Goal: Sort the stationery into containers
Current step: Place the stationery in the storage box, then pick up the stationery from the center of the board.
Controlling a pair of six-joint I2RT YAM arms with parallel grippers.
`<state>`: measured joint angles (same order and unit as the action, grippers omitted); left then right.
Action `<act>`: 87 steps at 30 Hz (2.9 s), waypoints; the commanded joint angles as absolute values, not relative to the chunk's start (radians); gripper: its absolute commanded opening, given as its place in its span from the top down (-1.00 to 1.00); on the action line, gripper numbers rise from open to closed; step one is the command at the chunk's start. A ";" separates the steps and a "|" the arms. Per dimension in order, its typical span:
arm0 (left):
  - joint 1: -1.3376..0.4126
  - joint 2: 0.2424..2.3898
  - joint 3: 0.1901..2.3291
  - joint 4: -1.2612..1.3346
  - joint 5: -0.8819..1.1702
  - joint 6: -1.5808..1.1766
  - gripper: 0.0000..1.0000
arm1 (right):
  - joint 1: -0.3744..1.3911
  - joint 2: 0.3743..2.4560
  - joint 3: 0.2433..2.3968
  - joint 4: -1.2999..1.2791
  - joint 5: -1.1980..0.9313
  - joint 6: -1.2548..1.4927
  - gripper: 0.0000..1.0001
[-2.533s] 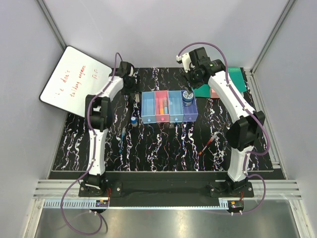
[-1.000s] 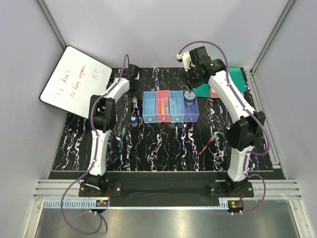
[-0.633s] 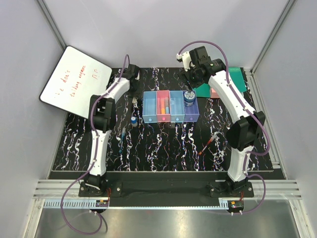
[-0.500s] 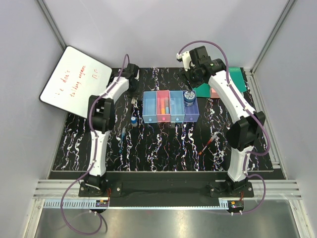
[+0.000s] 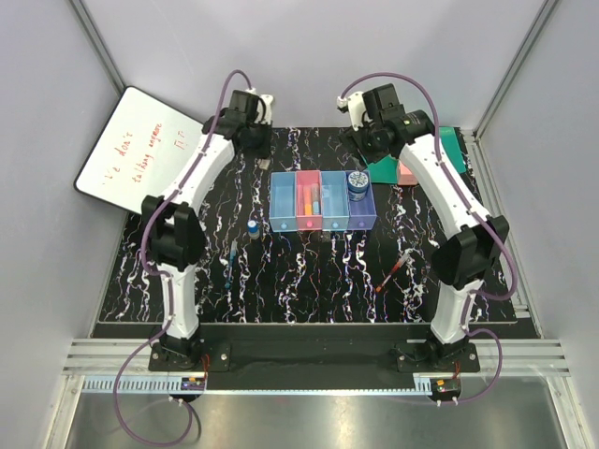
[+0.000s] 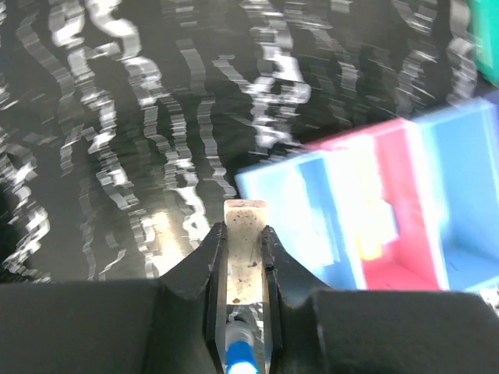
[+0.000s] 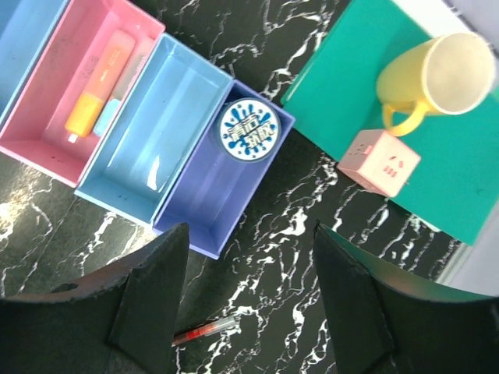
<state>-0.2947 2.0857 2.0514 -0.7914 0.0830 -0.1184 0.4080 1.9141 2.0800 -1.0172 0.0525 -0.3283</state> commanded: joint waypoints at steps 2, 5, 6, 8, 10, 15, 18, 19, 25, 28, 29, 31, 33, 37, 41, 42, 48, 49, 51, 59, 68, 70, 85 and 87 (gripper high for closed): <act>-0.428 2.054 2.062 -0.781 0.189 0.027 0.92 | 0.407 1.799 2.017 -0.925 0.219 -0.347 -0.47; -0.500 2.086 2.089 -0.778 0.175 0.083 0.92 | 0.364 1.783 1.994 -0.893 0.303 -0.330 -0.48; -0.514 2.100 2.123 -0.779 0.172 0.090 0.92 | 0.350 1.778 1.985 -0.872 0.320 -0.324 -0.52; -0.549 2.138 2.160 -0.779 0.164 0.117 0.92 | 0.292 1.772 1.991 -0.859 0.334 -0.293 -0.57; -0.577 2.158 2.212 -0.779 0.155 0.136 0.92 | 0.262 1.775 2.013 -0.859 0.340 -0.276 -0.71; -0.615 2.197 2.253 -0.778 0.140 0.147 0.92 | 0.216 1.750 2.023 -0.859 0.318 -0.256 -0.89; -0.627 2.189 2.241 -0.776 0.143 0.149 0.94 | 0.215 1.733 2.022 -0.859 0.317 -0.245 -0.99; -0.630 2.189 2.238 -0.776 0.140 0.158 0.96 | 0.212 1.732 2.023 -0.861 0.319 -0.238 -1.00; -0.666 2.180 2.232 -0.775 0.112 0.206 0.97 | 0.195 1.709 2.023 -0.859 0.319 -0.212 -0.99; -0.678 2.178 2.230 -0.775 0.110 0.202 0.97 | 0.189 1.690 2.010 -0.861 0.310 -0.212 -0.99; -0.681 2.180 2.232 -0.773 0.107 0.204 0.97 | 0.187 1.686 2.005 -0.859 0.310 -0.212 -1.00; -0.693 2.178 2.235 -0.773 0.100 0.206 0.97 | 0.186 1.674 1.991 -0.856 0.305 -0.213 -1.00; -0.699 2.180 2.237 -0.773 0.095 0.204 0.96 | 0.186 1.664 1.983 -0.857 0.302 -0.216 -1.00; -0.713 2.186 2.244 -0.769 0.086 0.209 0.96 | 0.186 1.651 1.979 -0.854 0.301 -0.219 -1.00; -0.745 2.217 2.253 -0.755 0.072 0.247 0.96 | 0.186 1.644 1.974 -0.851 0.296 -0.215 -1.00; -0.756 2.224 2.253 -0.750 0.069 0.261 0.95 | 0.184 1.641 1.973 -0.853 0.295 -0.215 -1.00; -0.796 2.304 2.266 -0.693 0.035 0.317 0.94 | 0.184 1.618 1.944 -0.848 0.296 -0.222 -0.99; -0.801 2.321 2.267 -0.680 0.032 0.324 0.94 | 0.186 1.618 1.941 -0.847 0.298 -0.224 -1.00; -0.813 2.336 2.269 -0.667 0.019 0.345 0.93 | 0.184 1.611 1.936 -0.845 0.302 -0.224 -0.99; -0.847 2.382 2.278 -0.609 -0.026 0.364 0.91 | 0.178 1.591 1.913 -0.844 0.298 -0.216 -1.00; -0.861 2.401 2.269 -0.548 -0.060 0.393 0.87 | 0.170 1.574 1.894 -0.844 0.290 -0.210 -1.00; -0.862 2.402 2.263 -0.540 -0.063 0.396 0.71 | 0.169 1.572 1.891 -0.845 0.288 -0.210 -1.00; -0.868 2.301 2.209 -0.486 -0.123 0.376 -0.12 | 0.164 1.536 1.855 -0.844 0.287 -0.209 -0.99; -0.861 2.225 2.156 -0.488 -0.179 0.376 -0.10 | 0.164 1.523 1.847 -0.844 0.288 -0.210 -1.00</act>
